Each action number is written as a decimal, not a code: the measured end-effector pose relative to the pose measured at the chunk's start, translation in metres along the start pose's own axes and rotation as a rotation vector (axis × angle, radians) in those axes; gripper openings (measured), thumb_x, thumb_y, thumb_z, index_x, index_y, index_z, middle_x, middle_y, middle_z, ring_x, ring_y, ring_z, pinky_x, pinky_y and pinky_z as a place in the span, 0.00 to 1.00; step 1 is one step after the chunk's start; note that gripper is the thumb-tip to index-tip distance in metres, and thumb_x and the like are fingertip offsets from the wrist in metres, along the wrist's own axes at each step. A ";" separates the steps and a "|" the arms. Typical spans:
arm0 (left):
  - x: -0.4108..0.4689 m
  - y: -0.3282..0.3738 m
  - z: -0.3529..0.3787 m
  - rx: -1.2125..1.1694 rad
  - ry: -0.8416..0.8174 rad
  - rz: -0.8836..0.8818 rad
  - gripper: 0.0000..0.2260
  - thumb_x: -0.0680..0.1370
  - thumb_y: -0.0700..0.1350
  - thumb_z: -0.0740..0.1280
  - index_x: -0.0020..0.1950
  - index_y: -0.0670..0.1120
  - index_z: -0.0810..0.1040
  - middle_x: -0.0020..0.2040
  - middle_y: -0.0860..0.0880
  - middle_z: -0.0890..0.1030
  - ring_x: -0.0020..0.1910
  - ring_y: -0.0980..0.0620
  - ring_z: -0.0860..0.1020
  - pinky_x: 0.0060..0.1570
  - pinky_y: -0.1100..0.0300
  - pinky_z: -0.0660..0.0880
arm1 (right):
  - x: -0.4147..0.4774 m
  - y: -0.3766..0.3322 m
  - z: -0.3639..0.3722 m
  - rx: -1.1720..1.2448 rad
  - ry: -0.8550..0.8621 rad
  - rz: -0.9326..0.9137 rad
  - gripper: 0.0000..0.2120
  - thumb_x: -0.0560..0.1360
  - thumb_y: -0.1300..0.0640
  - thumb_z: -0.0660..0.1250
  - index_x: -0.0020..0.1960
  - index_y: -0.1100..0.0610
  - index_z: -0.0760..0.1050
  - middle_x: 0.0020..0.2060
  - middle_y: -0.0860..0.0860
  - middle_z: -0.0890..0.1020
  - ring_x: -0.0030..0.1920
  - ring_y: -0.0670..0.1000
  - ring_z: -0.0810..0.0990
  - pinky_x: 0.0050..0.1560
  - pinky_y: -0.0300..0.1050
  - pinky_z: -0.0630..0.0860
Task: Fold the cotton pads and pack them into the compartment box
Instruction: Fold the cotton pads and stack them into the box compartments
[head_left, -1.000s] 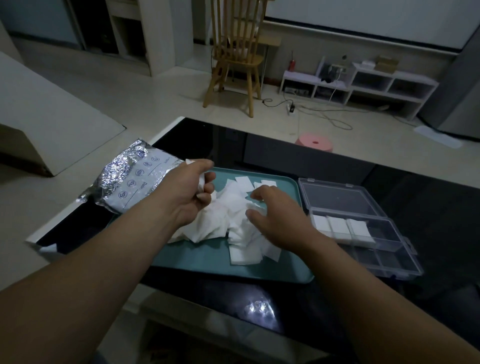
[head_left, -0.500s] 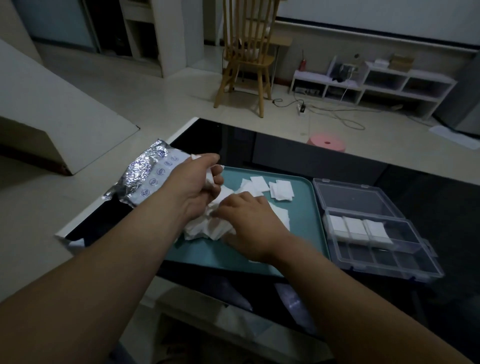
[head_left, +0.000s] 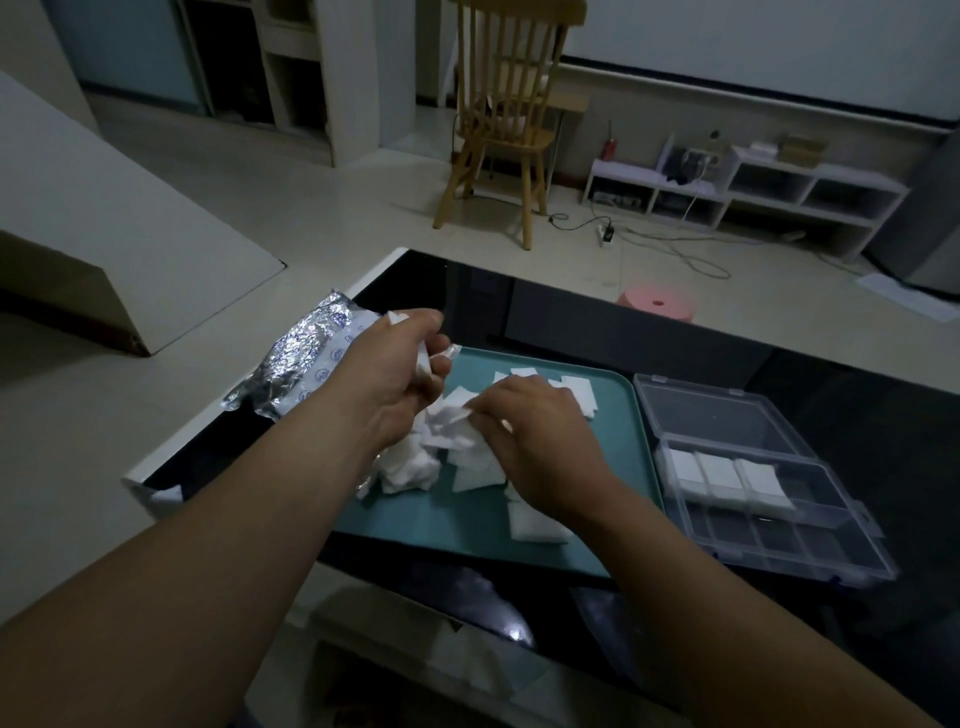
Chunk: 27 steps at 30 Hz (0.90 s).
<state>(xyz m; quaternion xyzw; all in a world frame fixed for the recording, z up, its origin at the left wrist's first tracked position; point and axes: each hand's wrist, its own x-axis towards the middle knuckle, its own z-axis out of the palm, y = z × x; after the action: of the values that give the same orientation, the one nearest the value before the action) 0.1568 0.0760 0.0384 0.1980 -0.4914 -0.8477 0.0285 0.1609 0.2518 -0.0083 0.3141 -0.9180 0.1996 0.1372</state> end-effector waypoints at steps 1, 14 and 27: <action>0.000 0.000 0.001 0.012 0.006 0.035 0.03 0.82 0.41 0.66 0.55 0.48 0.76 0.38 0.48 0.75 0.28 0.55 0.73 0.24 0.67 0.65 | 0.000 0.003 -0.004 0.068 0.071 0.047 0.09 0.83 0.49 0.63 0.54 0.49 0.82 0.49 0.46 0.83 0.52 0.52 0.79 0.52 0.54 0.74; -0.024 -0.064 0.039 0.687 -0.206 0.186 0.06 0.81 0.48 0.70 0.53 0.46 0.76 0.44 0.44 0.83 0.37 0.51 0.79 0.34 0.58 0.75 | -0.020 0.032 -0.033 0.610 0.125 0.688 0.10 0.85 0.53 0.64 0.48 0.56 0.80 0.41 0.52 0.85 0.35 0.47 0.84 0.37 0.49 0.84; -0.023 -0.073 0.034 1.029 -0.409 0.304 0.15 0.76 0.56 0.75 0.59 0.59 0.76 0.53 0.54 0.82 0.51 0.53 0.81 0.51 0.49 0.82 | -0.020 0.042 -0.043 1.332 -0.025 0.970 0.12 0.84 0.55 0.66 0.60 0.63 0.78 0.48 0.62 0.88 0.46 0.59 0.89 0.49 0.54 0.85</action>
<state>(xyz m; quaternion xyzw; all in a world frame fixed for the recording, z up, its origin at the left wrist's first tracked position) 0.1763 0.1469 -0.0010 -0.0548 -0.8592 -0.5066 -0.0457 0.1553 0.3125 0.0103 -0.0995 -0.6424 0.7358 -0.1897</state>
